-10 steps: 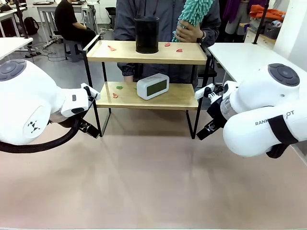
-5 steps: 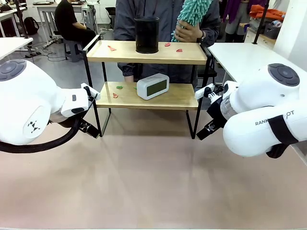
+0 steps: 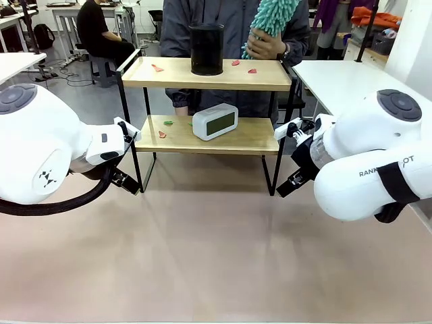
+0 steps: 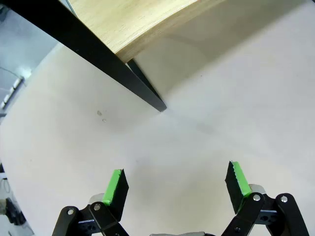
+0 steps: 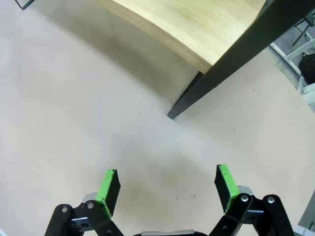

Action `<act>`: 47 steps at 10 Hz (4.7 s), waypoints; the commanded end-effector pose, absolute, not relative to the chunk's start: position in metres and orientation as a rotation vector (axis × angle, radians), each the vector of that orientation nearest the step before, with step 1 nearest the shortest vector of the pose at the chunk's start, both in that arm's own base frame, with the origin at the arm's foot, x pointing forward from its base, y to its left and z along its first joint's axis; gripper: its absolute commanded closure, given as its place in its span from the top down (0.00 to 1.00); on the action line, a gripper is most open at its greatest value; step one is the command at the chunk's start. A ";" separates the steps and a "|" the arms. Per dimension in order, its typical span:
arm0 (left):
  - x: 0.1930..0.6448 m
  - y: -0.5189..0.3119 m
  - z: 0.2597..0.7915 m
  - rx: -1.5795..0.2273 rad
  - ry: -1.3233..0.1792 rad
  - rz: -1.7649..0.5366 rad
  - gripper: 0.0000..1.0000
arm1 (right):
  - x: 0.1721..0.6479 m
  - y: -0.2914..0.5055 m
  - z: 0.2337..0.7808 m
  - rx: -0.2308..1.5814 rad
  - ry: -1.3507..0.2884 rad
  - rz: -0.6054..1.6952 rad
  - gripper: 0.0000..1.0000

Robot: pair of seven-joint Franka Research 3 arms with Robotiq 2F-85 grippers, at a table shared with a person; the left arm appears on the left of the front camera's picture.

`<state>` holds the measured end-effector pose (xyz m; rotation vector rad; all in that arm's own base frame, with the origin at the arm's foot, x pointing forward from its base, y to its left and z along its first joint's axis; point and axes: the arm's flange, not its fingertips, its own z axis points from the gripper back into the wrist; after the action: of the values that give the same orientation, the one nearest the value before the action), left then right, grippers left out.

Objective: Clean the shelf.
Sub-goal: Pick up the Duster from the human.

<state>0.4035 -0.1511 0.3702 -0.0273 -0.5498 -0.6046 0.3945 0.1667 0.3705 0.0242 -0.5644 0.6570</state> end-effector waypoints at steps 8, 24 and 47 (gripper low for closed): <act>0.284 0.031 0.473 -0.736 -0.792 -0.450 1.00 | 0.264 -0.061 0.458 1.106 -0.434 0.202 1.00; 0.287 0.199 0.493 -0.915 -0.951 0.020 1.00 | 0.194 -0.231 0.421 1.403 -0.687 -0.118 1.00; 0.287 0.199 0.493 -0.915 -0.951 0.020 1.00 | 0.514 -0.084 0.511 1.390 0.065 -0.197 1.00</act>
<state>0.2861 0.2009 0.4947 -0.9065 -0.9162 0.0388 0.5091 -0.0782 0.5070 1.4423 0.0427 -0.1579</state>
